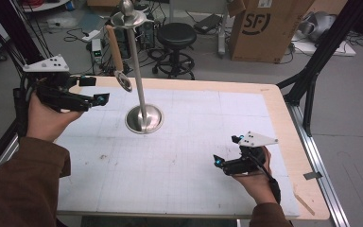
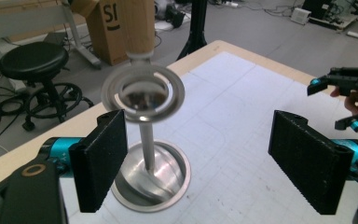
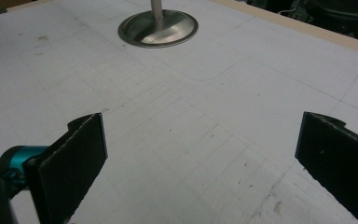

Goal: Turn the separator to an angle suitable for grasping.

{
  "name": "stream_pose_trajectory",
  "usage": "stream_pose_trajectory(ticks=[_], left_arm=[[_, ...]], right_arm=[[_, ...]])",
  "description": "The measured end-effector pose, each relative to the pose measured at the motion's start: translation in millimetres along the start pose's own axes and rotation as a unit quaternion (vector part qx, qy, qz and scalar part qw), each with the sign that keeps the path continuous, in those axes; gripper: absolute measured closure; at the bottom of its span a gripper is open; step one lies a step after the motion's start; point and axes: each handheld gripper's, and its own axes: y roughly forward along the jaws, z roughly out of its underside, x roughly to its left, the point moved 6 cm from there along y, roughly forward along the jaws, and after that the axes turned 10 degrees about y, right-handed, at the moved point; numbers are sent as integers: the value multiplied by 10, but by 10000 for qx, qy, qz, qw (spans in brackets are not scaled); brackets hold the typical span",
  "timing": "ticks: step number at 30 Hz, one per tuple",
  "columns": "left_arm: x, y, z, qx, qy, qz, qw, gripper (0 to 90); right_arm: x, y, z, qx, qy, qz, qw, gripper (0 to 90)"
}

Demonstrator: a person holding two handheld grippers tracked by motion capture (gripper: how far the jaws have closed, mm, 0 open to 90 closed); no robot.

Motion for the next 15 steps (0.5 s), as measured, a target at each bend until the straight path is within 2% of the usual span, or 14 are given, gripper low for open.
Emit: stream_pose_trajectory(ticks=[10,15], left_arm=[[-111,14,213,5,-33,135,9999,163],[-181,40,304,-19,33,220,9998,144]], right_arm=[[-20,-27,-8,-38,60,22,10000,8],[-20,-28,-8,-37,55,21,10000,8]])
